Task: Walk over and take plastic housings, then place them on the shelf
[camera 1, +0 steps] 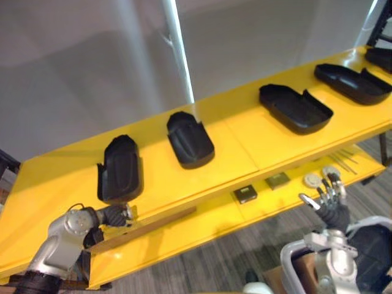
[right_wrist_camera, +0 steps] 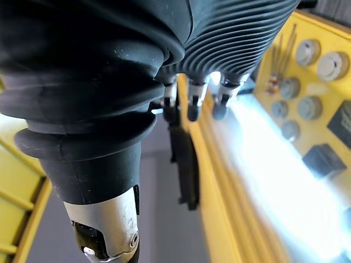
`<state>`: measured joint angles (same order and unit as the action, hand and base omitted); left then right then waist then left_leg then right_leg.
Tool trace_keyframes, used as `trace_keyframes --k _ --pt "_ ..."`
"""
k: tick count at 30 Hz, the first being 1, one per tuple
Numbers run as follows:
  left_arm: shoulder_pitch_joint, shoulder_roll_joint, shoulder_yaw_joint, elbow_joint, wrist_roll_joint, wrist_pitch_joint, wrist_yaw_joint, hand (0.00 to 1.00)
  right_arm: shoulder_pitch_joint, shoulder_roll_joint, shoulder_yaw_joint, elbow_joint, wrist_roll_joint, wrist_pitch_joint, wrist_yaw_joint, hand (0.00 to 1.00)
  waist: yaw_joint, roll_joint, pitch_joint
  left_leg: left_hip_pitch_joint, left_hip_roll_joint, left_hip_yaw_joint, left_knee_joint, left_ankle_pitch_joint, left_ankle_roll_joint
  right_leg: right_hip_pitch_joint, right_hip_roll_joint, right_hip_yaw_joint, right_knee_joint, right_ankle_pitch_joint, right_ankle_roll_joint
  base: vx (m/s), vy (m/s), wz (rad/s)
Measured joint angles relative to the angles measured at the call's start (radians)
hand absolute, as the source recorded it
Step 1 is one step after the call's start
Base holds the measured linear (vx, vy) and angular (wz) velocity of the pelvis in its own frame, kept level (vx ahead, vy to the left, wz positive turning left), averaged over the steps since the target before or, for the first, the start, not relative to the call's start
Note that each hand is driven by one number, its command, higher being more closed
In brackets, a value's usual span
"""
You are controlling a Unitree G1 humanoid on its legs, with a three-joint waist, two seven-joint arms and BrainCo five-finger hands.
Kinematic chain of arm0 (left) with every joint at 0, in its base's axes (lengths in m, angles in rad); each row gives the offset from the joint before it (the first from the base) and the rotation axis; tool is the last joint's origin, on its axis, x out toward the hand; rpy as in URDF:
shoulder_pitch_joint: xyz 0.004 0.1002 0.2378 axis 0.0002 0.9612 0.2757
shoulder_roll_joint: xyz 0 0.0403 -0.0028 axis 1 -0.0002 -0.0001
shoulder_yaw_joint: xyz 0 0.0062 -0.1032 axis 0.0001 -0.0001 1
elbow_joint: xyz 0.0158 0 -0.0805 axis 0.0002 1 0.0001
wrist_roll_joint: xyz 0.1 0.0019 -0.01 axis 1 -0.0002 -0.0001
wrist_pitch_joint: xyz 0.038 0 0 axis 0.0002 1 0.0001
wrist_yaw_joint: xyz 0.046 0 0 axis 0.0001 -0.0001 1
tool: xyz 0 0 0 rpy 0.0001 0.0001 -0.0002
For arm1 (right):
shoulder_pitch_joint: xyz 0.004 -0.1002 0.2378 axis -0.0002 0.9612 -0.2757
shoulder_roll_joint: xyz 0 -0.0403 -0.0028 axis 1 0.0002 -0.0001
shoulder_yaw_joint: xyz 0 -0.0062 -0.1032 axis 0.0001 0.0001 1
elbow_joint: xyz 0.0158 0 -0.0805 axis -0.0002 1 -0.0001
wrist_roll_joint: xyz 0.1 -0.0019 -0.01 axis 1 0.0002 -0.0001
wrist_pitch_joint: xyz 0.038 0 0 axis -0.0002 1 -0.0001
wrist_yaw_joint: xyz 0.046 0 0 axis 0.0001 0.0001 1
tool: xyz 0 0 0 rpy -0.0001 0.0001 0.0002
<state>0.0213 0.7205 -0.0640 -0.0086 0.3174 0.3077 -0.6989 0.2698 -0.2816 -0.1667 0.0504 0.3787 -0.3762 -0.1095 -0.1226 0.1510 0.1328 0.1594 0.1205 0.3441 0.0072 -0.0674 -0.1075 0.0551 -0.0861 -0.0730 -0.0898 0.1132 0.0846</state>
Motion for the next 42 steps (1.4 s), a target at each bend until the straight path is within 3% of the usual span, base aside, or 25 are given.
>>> trace_keyframes --k 10,20,27,29,30,31,32,34,37,40,42 --pt "-0.06 -0.07 -0.027 0.211 0.008 -0.009 0.294 1.0 -0.009 0.0 -0.011 0.001 0.0 -0.004 0.024 0.0 -0.001 -0.014 0.009 0.013 0.0 0.026 -0.005 -0.001 0.0 0.0 -0.003 0.027 0.0 0.001 0.0 -0.02 0.0 -0.08" --pt "-0.104 -0.086 -0.027 0.314 0.015 -0.011 0.375 1.0 -0.019 0.0 -0.011 0.001 0.001 -0.009 0.041 0.0 -0.004 -0.015 0.01 0.017 -0.001 0.042 -0.008 0.0 -0.001 -0.009 -0.002 0.045 0.0 0.006 0.0 -0.01 0.001 -0.03" --pt "-0.132 -0.1 -0.026 0.41 0.005 -0.057 0.419 1.0 -0.028 0.0 -0.005 0.021 0.001 -0.008 0.046 0.0 -0.025 -0.016 0.012 0.032 -0.007 0.048 -0.016 0.001 -0.003 -0.006 -0.005 0.049 -0.001 0.008 0.002 0.0 0.0 -0.02" --pt "-0.139 -0.1 -0.026 0.421 -0.005 -0.071 0.402 1.0 -0.028 -0.001 -0.008 0.021 0.001 -0.008 0.046 0.0 -0.027 -0.013 0.011 0.032 -0.007 0.049 -0.016 0.001 -0.003 -0.007 -0.005 0.05 -0.001 0.008 0.002 0.0 0.0 0.0" --pt "-0.139 -0.094 -0.028 0.412 -0.03 -0.084 0.35 1.0 -0.028 -0.001 -0.009 0.021 0.001 -0.008 0.046 0.0 -0.027 -0.012 0.01 0.032 -0.007 0.049 -0.016 0.001 -0.003 -0.007 -0.005 0.05 -0.001 0.008 0.002 0.0 0.0 0.0" --pt "-0.136 -0.071 -0.051 0.364 -0.054 -0.087 0.255 1.0 -0.029 -0.005 -0.01 0.02 0.002 -0.008 0.046 0.0 -0.026 -0.009 0.01 0.032 -0.008 0.049 -0.016 0.001 -0.003 -0.007 -0.006 0.05 -0.001 0.008 0.002 0.0 0.0 0.0" --pt "-0.133 -0.049 -0.081 0.325 -0.074 -0.087 0.209 1.0 -0.03 -0.01 -0.01 0.02 0.002 -0.008 0.046 0.0 -0.025 -0.008 0.01 0.032 -0.008 0.049 -0.016 0.001 -0.003 -0.007 -0.007 0.05 -0.001 0.008 0.002 0.0 0.0 0.0" --pt "-0.085 0.02 -0.139 0.113 -0.211 -0.082 -0.06 1.0 -0.044 -0.026 -0.01 0.014 0.01 -0.007 0.043 0.0 -0.027 -0.003 0.012 0.032 -0.011 0.05 -0.014 -0.001 0.0 -0.007 -0.008 0.05 -0.001 0.01 0.005 0.0 0.0 0.0" --pt "-0.031 0.027 -0.197 -0.075 -0.39 -0.069 -0.258 1.0 -0.05 -0.031 -0.009 -0.004 0.01 0.002 0.038 0.0 -0.03 0.008 0.02 0.034 -0.011 0.05 -0.013 -0.002 0.002 -0.004 -0.006 0.049 0.0 0.011 0.007 0.0 0.0 0.0" --pt "-0.019 0.027 -0.198 -0.187 -0.626 -0.043 -0.341 1.0 -0.045 -0.031 -0.008 -0.005 -0.001 0.003 0.027 0.0 -0.028 0.007 0.031 0.031 -0.008 0.048 -0.006 -0.002 0.002 -0.002 -0.002 0.047 0.0 0.011 0.007 0.0 0.0 0.0" --pt "-0.021 0.027 -0.196 -0.223 -0.727 -0.041 -0.33 1.0 -0.048 -0.031 -0.008 -0.005 -0.004 0.003 0.024 0.0 -0.028 0.012 0.03 0.03 -0.007 0.047 -0.005 -0.002 0.002 0.0 -0.002 0.046 0.0 0.011 0.007 0.0 0.0 0.0"
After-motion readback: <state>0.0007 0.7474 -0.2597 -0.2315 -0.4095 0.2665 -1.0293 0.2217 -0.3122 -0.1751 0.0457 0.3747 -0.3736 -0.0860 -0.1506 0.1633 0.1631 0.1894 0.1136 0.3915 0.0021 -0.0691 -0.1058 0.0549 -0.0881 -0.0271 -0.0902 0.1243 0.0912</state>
